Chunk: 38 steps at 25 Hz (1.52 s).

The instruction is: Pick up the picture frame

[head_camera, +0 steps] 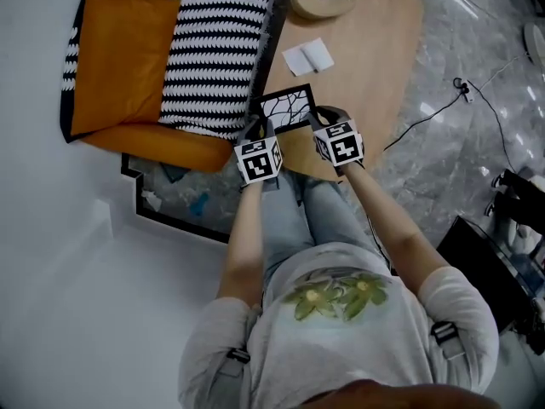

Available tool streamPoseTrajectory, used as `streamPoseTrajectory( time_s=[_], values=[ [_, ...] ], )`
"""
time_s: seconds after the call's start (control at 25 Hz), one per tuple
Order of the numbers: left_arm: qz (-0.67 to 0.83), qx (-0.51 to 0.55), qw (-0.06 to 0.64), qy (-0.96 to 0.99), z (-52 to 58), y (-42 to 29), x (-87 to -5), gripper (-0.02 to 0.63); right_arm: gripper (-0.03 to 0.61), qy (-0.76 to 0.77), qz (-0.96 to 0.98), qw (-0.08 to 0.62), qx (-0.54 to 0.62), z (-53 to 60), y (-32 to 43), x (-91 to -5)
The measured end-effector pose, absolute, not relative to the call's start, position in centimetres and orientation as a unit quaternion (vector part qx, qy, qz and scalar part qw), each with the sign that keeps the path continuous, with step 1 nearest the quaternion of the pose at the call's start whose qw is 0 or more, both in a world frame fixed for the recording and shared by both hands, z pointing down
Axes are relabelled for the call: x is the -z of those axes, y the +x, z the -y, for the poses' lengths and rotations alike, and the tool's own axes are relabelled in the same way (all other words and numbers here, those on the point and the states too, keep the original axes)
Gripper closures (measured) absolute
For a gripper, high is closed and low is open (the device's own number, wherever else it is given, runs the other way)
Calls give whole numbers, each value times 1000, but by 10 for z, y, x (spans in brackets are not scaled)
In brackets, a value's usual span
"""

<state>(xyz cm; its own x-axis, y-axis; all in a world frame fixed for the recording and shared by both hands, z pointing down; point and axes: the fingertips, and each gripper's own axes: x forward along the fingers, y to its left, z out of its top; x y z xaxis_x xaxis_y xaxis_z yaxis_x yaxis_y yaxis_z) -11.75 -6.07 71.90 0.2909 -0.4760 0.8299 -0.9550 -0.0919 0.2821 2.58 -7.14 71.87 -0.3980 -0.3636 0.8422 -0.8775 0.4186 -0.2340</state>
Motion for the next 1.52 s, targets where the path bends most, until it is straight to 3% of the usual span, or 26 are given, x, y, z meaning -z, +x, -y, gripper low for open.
streamPoseTrajectory(
  time_s=[1.52],
  values=[
    [512,-265,396,715,26,-94,-586,518,488,416,784,318,-332,35,48,-585]
  ],
)
